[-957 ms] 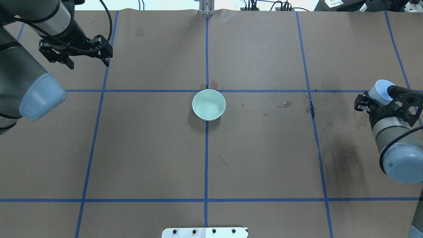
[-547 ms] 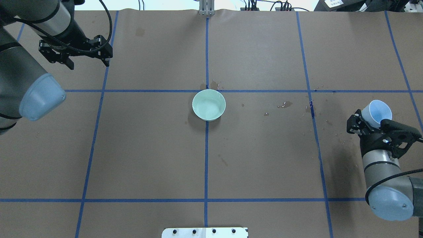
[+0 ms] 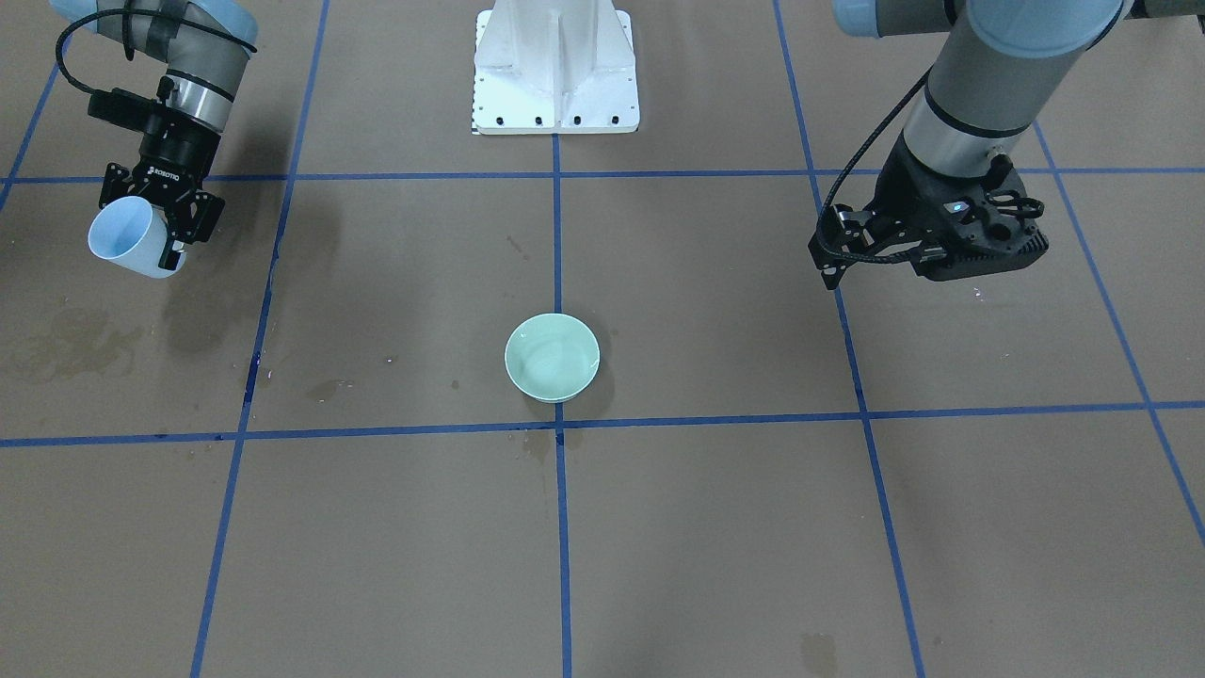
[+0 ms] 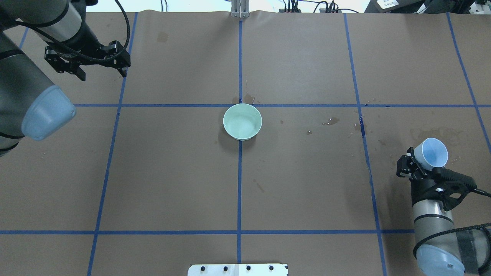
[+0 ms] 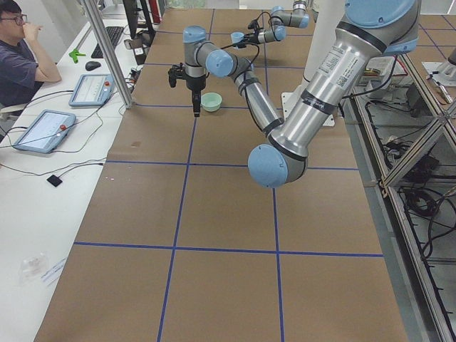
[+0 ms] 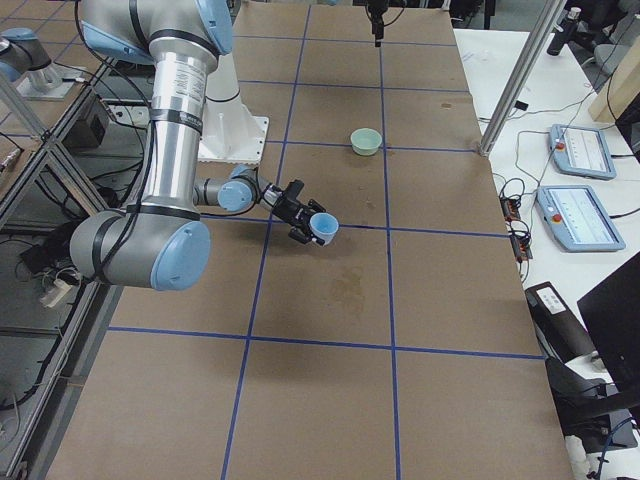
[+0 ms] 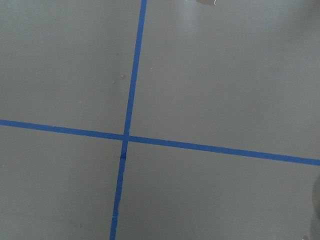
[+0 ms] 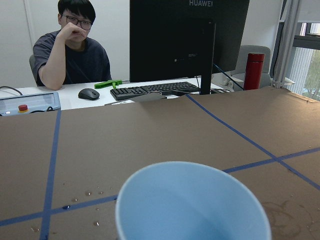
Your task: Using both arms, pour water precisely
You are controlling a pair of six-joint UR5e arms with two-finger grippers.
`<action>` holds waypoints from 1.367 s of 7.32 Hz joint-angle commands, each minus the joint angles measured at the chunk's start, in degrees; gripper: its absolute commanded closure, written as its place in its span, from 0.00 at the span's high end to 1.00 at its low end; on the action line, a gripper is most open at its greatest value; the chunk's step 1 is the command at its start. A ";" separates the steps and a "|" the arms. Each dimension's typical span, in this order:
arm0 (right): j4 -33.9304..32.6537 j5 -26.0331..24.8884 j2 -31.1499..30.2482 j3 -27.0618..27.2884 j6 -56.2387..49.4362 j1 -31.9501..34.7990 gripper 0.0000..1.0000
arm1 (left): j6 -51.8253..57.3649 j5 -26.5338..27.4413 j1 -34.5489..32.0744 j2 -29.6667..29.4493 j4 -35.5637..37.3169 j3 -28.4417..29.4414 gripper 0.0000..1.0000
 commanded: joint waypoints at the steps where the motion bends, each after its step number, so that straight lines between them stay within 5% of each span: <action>1: -1.41 -0.28 0.00 -3.29 3.41 -2.41 0.00 | 0.00 0.00 0.00 0.25 0.00 -0.07 1.00; 8: -1.77 -0.37 -0.09 -5.76 3.60 -3.65 0.01 | 0.09 0.00 0.09 0.34 0.09 -0.24 1.00; 9: -1.77 -0.37 -0.09 -5.94 4.39 -3.65 0.11 | 0.00 0.00 0.09 0.34 0.09 -0.24 1.00; 10: -1.77 -0.46 -0.18 -6.38 5.18 -3.82 0.41 | 0.00 0.00 0.09 0.34 0.09 -0.16 1.00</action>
